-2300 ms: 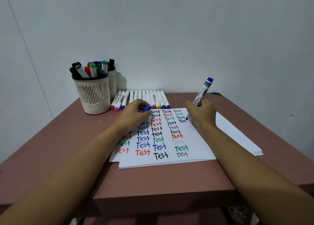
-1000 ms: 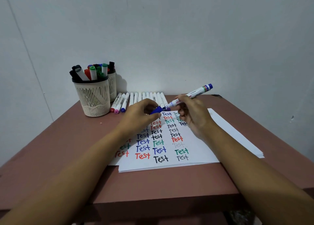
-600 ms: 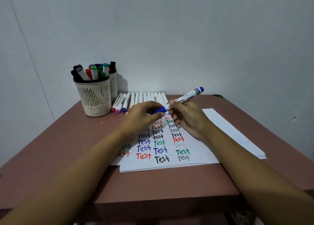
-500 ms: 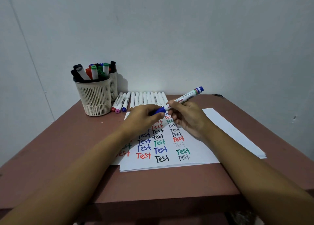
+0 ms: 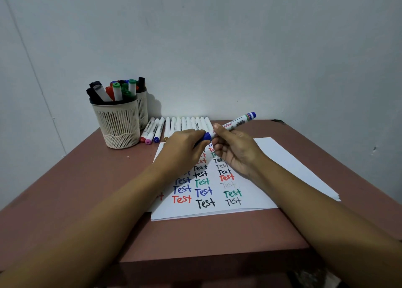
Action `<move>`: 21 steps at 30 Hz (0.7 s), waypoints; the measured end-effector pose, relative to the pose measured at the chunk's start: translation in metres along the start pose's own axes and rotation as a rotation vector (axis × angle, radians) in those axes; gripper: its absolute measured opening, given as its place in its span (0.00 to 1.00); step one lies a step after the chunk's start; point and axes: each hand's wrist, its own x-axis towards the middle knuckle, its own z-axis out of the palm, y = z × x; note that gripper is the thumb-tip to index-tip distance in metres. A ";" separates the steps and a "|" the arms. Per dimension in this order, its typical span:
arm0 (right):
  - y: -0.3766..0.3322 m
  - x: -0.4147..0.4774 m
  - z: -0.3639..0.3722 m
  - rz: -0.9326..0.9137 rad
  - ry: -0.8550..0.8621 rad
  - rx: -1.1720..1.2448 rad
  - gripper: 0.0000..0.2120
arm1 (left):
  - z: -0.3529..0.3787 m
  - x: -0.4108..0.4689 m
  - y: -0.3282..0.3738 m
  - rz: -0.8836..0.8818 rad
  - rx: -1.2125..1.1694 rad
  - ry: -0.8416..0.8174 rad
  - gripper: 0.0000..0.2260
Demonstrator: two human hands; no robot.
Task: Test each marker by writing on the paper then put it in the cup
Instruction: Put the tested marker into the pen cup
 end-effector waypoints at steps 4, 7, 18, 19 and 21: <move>0.001 -0.001 -0.001 0.023 0.021 -0.035 0.11 | 0.002 0.001 -0.002 0.029 0.013 -0.001 0.07; -0.002 0.000 0.000 0.027 0.028 -0.037 0.11 | 0.002 0.001 -0.002 -0.060 -0.060 0.016 0.07; -0.002 0.006 -0.011 -0.152 0.151 -0.400 0.15 | -0.024 0.007 -0.001 -0.574 -0.786 0.288 0.02; 0.003 0.006 -0.014 -0.238 0.173 -0.612 0.14 | -0.027 0.007 -0.003 -0.585 -0.780 0.333 0.02; 0.011 0.004 -0.017 -0.405 0.157 -1.053 0.14 | -0.032 0.006 -0.006 -0.581 -0.727 0.400 0.02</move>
